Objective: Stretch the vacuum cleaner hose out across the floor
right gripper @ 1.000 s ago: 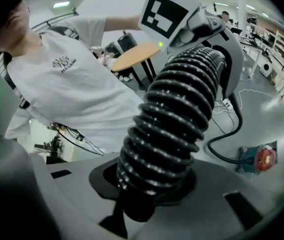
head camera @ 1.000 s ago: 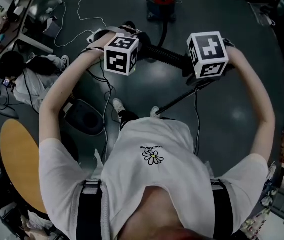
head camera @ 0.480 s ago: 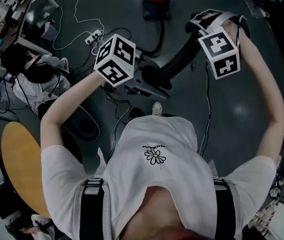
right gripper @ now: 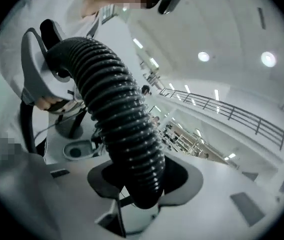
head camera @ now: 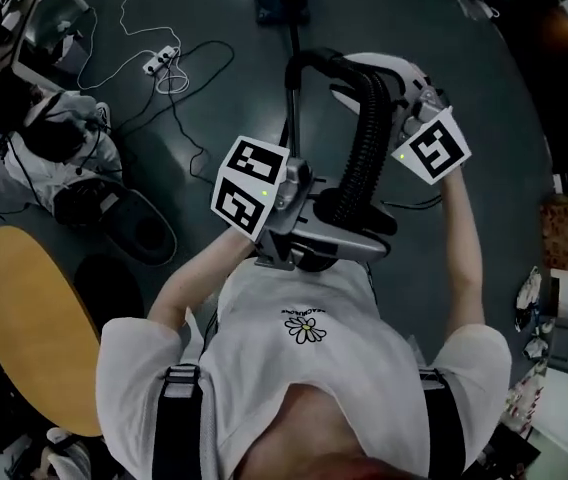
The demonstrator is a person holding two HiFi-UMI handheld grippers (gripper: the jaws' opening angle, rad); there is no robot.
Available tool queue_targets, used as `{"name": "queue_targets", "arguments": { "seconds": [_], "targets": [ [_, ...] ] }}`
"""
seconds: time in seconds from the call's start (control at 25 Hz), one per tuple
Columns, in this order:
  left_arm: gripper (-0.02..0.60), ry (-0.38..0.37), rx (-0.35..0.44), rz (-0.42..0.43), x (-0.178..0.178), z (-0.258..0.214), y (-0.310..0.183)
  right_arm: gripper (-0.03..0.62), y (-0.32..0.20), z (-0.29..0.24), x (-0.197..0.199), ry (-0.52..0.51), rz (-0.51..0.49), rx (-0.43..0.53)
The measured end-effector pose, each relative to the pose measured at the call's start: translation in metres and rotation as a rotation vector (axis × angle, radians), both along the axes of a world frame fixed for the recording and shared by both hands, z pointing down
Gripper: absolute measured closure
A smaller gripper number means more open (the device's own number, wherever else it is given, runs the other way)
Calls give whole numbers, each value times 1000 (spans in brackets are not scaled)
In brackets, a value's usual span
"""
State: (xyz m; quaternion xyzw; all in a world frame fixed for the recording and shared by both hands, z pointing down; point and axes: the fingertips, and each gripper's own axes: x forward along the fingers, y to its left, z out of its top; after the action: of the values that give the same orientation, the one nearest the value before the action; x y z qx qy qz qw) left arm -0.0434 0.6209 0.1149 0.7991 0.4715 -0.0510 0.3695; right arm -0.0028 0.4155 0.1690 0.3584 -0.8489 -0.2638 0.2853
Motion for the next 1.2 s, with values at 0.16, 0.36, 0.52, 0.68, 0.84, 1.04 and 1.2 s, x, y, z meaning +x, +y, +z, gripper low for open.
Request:
{"name": "queue_targets", "arguments": {
  "seconds": [0.16, 0.36, 0.52, 0.68, 0.84, 1.04, 1.2],
  "targets": [
    [449, 61, -62, -32, -27, -2, 49, 440, 56, -2, -50, -373, -123, -43],
    [449, -19, -69, -22, -41, 32, 119, 434, 139, 75, -46, -171, -18, -280],
    [449, -126, 2, -41, -38, 79, 208, 434, 224, 117, -46, -168, 78, -332],
    [449, -195, 59, -107, -26, 110, 279, 434, 290, 143, -39, -150, 165, -339],
    [449, -220, 173, -199, -13, 126, 319, 427, 320, 126, -29, -146, 220, -236],
    [449, -205, 209, -259, -10, 134, 354, 401, 355, 130, -31, -185, 129, -206],
    [449, -224, 205, -312, -9, 139, 358, 354, 371, 145, -15, -311, 113, -310]
  ]
}}
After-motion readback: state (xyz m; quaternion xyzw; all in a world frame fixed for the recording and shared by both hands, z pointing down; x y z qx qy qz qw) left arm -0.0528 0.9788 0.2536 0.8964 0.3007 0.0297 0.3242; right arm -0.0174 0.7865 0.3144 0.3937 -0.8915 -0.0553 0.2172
